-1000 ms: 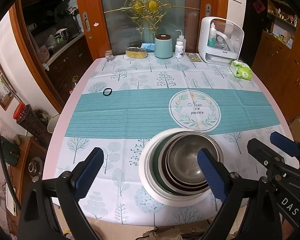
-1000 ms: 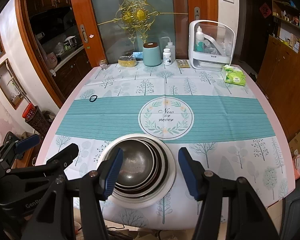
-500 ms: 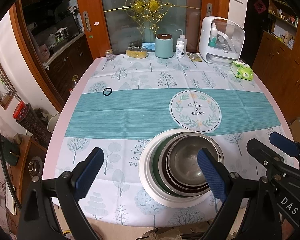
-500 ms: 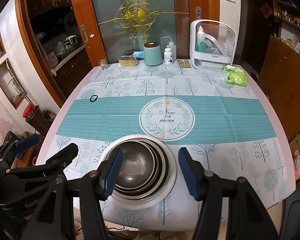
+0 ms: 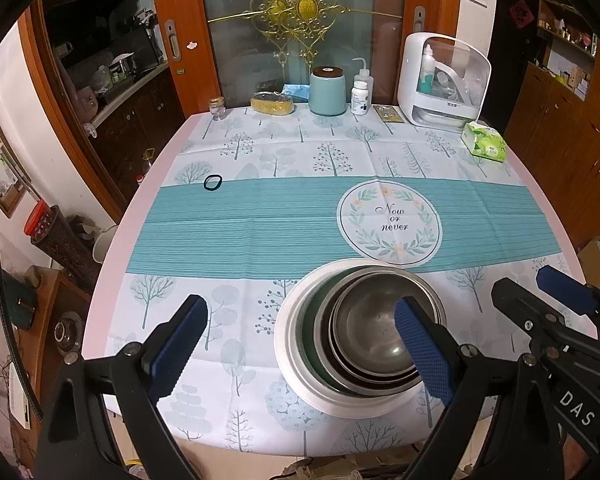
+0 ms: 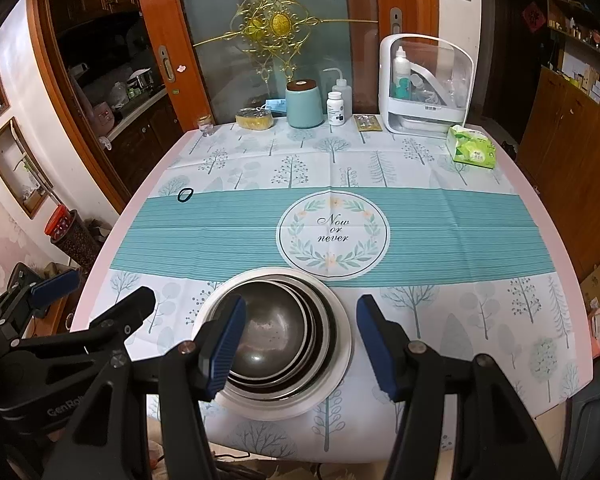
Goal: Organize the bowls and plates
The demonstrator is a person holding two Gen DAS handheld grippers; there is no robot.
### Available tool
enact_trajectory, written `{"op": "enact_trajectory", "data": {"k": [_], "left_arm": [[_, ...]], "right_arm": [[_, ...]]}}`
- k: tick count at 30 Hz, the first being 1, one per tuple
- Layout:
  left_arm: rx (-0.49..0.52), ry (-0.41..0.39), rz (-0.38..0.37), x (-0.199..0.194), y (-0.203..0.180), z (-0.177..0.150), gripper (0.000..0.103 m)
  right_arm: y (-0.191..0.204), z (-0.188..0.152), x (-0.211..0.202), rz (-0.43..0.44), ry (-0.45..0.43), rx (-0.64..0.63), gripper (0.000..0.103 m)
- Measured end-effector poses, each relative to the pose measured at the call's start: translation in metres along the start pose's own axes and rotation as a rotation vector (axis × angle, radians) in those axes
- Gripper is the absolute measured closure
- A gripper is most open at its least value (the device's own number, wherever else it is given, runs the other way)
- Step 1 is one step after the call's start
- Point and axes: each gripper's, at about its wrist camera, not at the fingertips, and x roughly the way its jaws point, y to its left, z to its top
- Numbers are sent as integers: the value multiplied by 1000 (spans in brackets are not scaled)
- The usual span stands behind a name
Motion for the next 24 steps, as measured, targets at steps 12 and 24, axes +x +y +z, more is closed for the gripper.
{"op": "enact_trajectory", "data": {"k": [12,24], "left_arm": [[0,-5,10,2,0,-1,9],[-2,2,15,4,0,-4,9]], "right_arm": [[-3,-2,3,5,5,1,45],[-3,-2,6,7,1,0,45]]}}
